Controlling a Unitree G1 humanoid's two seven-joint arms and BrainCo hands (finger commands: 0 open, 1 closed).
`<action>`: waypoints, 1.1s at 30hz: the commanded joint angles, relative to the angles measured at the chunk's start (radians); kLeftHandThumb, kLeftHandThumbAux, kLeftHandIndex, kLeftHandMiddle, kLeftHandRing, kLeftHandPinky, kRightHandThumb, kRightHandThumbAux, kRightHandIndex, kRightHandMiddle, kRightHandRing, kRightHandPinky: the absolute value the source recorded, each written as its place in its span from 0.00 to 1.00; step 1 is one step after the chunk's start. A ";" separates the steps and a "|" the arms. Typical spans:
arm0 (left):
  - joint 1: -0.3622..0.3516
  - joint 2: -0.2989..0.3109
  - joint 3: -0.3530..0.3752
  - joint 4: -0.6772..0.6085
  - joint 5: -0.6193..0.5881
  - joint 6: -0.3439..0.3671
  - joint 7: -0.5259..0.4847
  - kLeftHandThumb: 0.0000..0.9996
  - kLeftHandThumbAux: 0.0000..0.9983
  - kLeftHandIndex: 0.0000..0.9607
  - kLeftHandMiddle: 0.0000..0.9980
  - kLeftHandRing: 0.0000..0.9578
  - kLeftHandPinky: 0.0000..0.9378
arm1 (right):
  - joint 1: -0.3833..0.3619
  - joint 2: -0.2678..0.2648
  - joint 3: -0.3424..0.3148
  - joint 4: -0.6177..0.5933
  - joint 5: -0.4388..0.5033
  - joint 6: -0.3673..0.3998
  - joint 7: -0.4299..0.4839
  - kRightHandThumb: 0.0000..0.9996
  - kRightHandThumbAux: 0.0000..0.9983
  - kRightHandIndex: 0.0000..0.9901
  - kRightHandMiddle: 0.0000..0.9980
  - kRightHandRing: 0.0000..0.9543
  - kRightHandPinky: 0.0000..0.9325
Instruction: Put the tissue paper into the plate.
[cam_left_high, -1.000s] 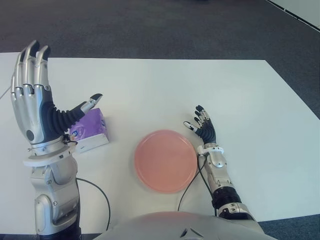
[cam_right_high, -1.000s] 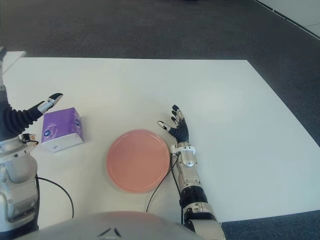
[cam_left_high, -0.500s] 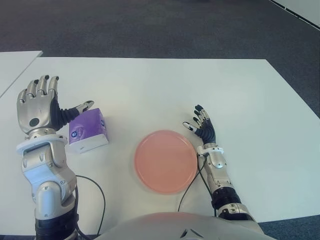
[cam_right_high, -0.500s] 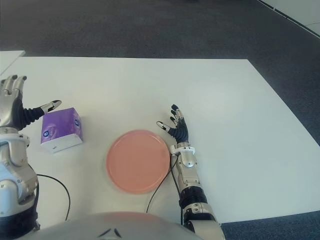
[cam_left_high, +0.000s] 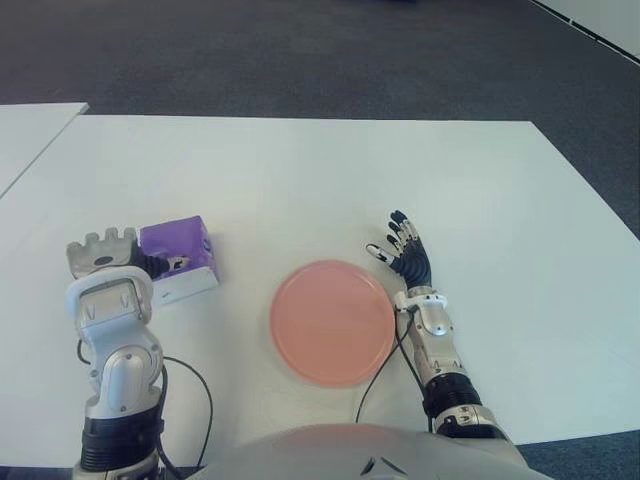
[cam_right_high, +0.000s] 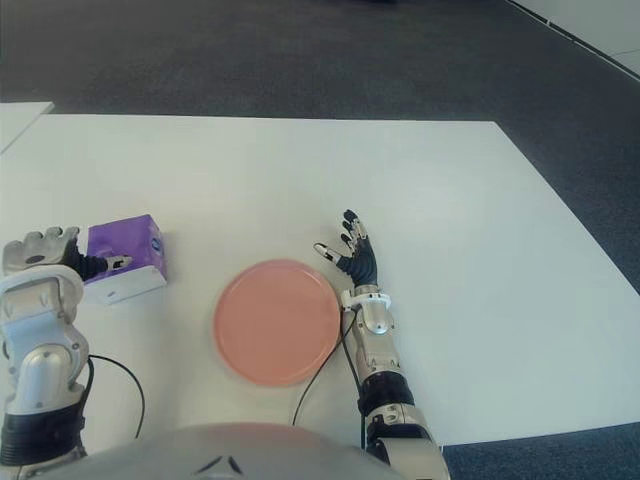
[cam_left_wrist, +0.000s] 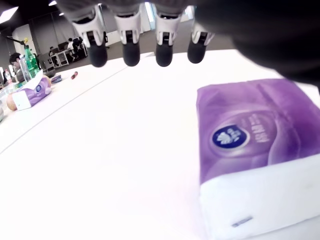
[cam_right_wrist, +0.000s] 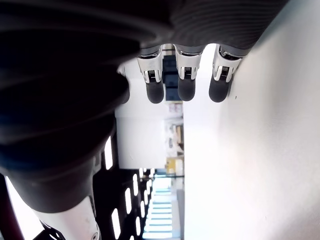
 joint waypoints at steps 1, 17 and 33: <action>0.014 0.027 -0.019 0.038 0.008 -0.010 -0.022 0.00 0.22 0.00 0.00 0.00 0.00 | 0.084 0.012 0.001 0.101 0.012 0.065 0.013 0.01 0.83 0.00 0.00 0.00 0.00; 0.041 0.130 -0.069 -0.008 -0.111 -0.104 -0.059 0.00 0.16 0.00 0.00 0.00 0.00 | 0.078 0.000 0.000 0.121 0.013 0.041 0.039 0.00 0.84 0.00 0.00 0.00 0.00; 0.168 0.199 -0.016 -0.314 -0.297 -0.196 -0.116 0.00 0.18 0.00 0.00 0.00 0.00 | 0.072 0.007 0.001 0.129 0.007 0.055 0.016 0.00 0.85 0.00 0.00 0.00 0.00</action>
